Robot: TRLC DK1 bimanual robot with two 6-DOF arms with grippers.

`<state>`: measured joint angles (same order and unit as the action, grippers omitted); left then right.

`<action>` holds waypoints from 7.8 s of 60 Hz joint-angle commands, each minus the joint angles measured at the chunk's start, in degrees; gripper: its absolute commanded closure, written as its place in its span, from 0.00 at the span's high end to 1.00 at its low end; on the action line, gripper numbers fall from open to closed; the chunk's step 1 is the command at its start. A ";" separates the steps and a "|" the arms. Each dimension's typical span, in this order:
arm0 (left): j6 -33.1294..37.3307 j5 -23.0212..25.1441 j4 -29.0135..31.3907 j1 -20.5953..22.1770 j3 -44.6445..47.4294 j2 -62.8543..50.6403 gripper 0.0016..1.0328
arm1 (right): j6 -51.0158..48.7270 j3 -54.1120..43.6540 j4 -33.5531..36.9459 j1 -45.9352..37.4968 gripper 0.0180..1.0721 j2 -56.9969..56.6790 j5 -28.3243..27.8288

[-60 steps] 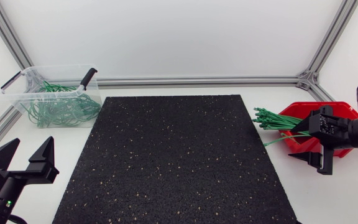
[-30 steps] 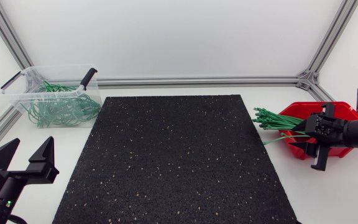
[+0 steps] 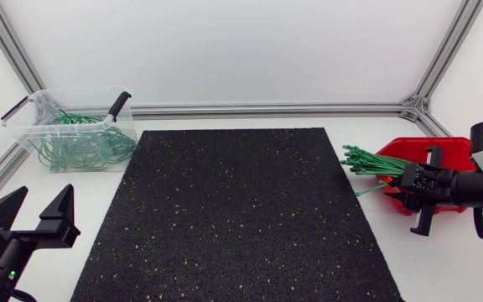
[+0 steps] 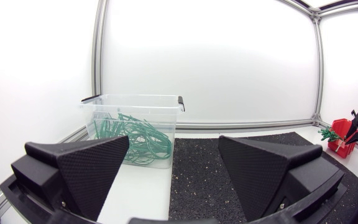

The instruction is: Take a green cable tie from the red box, thread the tail through the head to close it, then place it in the transparent bin on the left.

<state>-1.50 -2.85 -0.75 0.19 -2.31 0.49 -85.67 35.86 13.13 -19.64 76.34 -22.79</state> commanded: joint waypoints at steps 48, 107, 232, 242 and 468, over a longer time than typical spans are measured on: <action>0.00 0.39 1.19 0.08 2.22 0.21 0.97 | 3.67 -1.49 1.55 2.24 0.06 -10.24 3.27; -0.08 0.83 1.72 0.08 2.13 0.21 0.97 | 32.93 31.03 45.06 10.41 0.05 -15.87 -15.71; -13.71 -14.81 12.00 45.34 -33.73 -45.58 0.96 | 117.66 34.46 18.34 67.10 0.06 -0.22 29.55; -18.28 -15.69 16.05 52.46 -39.09 -51.20 0.96 | 121.53 37.01 18.95 66.92 0.06 2.50 29.55; -18.37 39.15 -19.55 25.21 -24.76 -61.14 0.04 | 68.88 28.74 13.07 49.96 0.89 10.85 -30.12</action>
<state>-18.26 34.92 -19.57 25.61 -28.01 -59.68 -12.16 65.54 25.91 29.04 86.28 -52.05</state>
